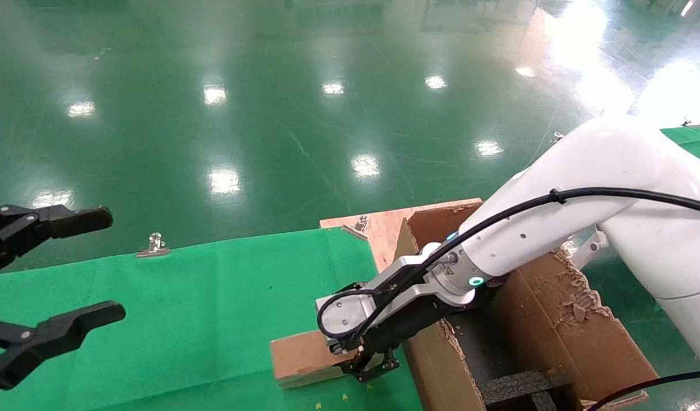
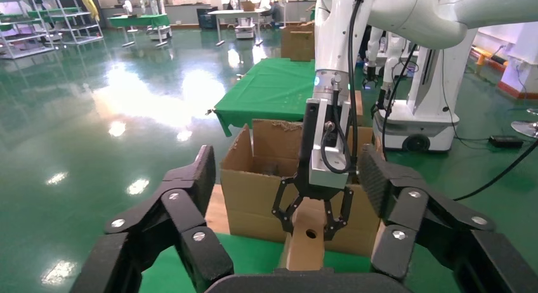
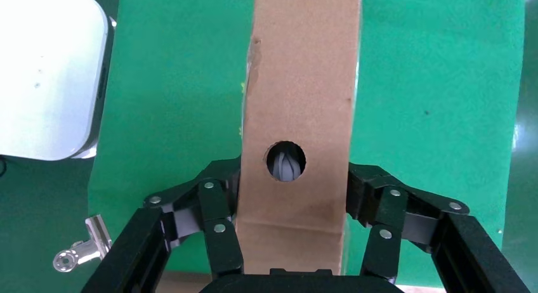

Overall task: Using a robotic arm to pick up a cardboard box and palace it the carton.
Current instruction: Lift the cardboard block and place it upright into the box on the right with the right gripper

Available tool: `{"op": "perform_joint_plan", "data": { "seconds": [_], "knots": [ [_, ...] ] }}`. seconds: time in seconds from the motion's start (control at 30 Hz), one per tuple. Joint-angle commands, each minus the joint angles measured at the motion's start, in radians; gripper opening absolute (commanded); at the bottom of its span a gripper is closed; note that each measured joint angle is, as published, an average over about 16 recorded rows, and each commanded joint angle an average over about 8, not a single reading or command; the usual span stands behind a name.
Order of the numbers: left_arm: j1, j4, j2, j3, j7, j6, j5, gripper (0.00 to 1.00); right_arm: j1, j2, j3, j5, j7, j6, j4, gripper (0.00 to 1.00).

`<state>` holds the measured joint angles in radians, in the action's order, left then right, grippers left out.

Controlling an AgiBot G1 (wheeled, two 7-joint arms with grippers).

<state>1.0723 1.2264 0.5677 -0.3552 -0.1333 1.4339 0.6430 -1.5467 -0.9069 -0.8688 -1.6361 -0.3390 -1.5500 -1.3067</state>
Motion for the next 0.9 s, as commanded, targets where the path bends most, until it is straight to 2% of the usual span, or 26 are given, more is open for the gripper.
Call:
{"op": "perform_joint_plan", "data": {
  "seconds": [0.03, 0.23, 0.43, 0.7, 0.9],
  "knots": [
    [0.0, 0.0, 0.0, 0.0, 0.0, 0.0, 0.0, 1.0, 0.004, 0.0, -0.001, -0.001, -0.002, 0.001, -0.002, 0.0],
    [0.0, 0.0, 0.0, 0.0, 0.0, 0.0, 0.0, 1.0, -0.057, 0.002, 0.015, 0.047, 0.029, -0.014, 0.049, 0.0],
    [0.0, 0.0, 0.0, 0.0, 0.0, 0.0, 0.0, 1.0, -0.211, -0.002, -0.003, 0.131, 0.101, -0.039, 0.164, 0.0],
    [0.0, 0.0, 0.0, 0.0, 0.0, 0.0, 0.0, 1.0, -0.441, -0.012, -0.109, 0.272, 0.186, -0.046, 0.329, 0.0],
    [0.0, 0.0, 0.0, 0.0, 0.0, 0.0, 0.0, 1.0, -0.537, -0.015, -0.218, 0.372, 0.227, -0.048, 0.409, 0.0]
  ]
}}
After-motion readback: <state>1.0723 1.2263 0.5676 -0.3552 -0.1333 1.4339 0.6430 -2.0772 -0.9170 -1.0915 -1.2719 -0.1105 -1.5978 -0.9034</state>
